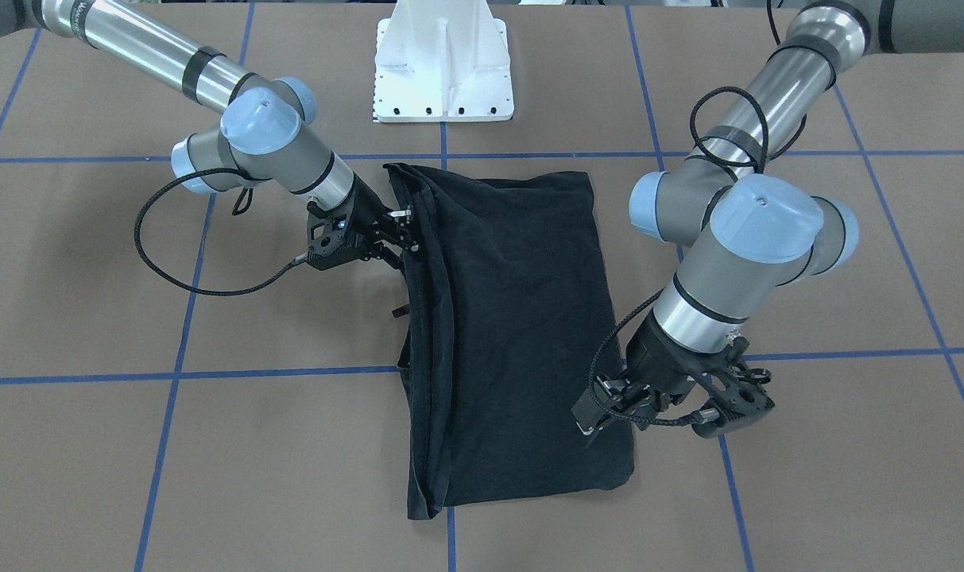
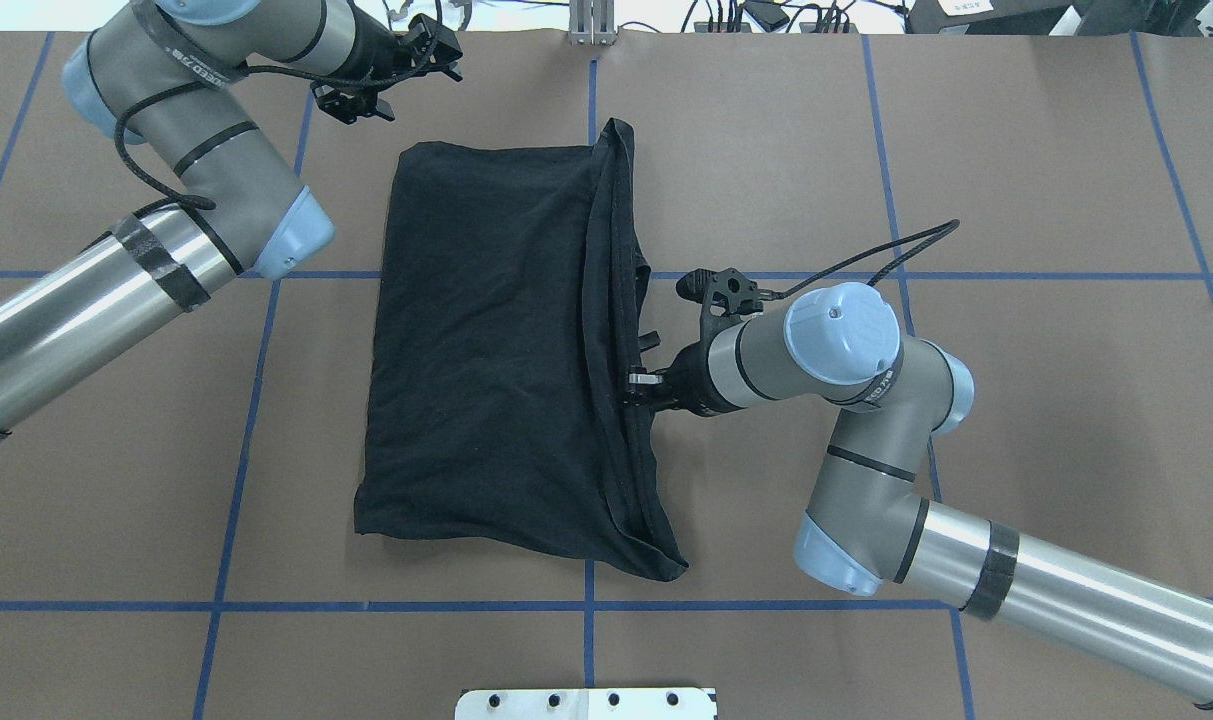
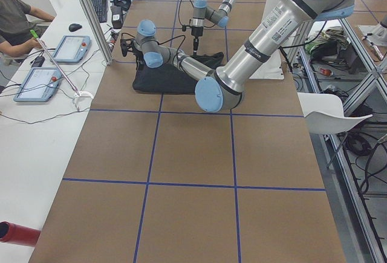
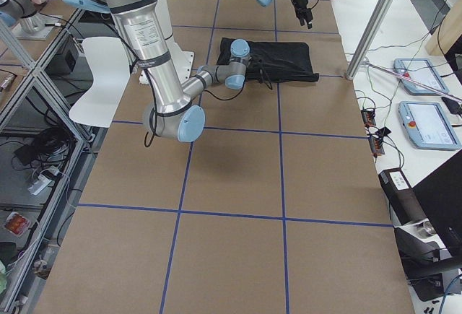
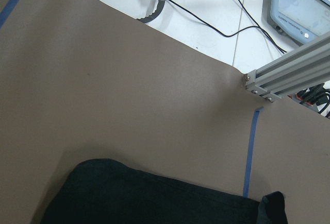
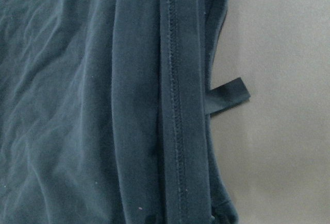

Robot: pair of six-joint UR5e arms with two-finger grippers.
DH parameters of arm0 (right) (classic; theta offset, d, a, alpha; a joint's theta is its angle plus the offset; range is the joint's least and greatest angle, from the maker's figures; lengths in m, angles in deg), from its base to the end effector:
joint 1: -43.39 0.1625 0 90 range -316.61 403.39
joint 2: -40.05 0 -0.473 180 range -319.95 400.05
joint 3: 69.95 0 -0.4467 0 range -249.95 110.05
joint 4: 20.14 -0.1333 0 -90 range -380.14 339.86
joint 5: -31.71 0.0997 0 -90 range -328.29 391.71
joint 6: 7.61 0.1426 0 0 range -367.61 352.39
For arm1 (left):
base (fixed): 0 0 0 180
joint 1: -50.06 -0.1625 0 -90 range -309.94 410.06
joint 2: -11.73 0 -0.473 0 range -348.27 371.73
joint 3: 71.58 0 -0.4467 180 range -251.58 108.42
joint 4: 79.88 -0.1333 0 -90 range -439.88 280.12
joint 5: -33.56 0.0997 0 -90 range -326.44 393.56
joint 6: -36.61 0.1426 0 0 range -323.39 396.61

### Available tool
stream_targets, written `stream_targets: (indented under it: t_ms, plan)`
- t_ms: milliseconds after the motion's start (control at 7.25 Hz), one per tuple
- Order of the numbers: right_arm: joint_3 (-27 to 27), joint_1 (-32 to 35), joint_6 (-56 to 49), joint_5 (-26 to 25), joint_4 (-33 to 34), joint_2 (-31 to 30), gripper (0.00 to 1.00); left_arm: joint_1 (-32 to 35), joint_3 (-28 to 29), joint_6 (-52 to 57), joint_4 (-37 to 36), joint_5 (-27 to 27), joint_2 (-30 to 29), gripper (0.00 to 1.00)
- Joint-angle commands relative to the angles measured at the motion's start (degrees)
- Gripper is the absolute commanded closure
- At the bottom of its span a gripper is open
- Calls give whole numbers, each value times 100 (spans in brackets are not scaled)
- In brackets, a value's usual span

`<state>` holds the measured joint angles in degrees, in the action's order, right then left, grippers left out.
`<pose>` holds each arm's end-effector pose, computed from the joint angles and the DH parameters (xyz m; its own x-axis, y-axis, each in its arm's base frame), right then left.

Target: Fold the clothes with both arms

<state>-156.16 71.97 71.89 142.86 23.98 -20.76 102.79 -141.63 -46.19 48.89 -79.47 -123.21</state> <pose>-0.6565 -0.4508 0.3321 0.3037 -0.0281 0.9523 -0.0923 0.9940 0.0587 0.4838 -0.7638 0.2772 0.3308 -0.2442 -0.9116 0.4822 0.8741 -0.0592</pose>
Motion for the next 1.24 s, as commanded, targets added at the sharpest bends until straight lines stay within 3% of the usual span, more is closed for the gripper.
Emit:
stream_targets:
  t_ms: [0,276,551,827,965,1103]
  plan:
    - [8,-19,-5,20,0,-45,53,0,-97,0,-124,0,3,0]
    - [8,-11,4,29,0,-45,55,0,-123,0,-151,0,3,0]
    - [8,-11,48,21,9,-36,65,0,-123,0,-159,0,3,0]
    - [17,-19,48,12,9,-27,65,0,-141,0,-177,9,55,0]
    - [17,-19,48,20,9,-27,77,0,-176,0,-177,9,55,0]
    - [8,-19,48,20,9,-27,97,0,-176,-9,-186,9,55,0]
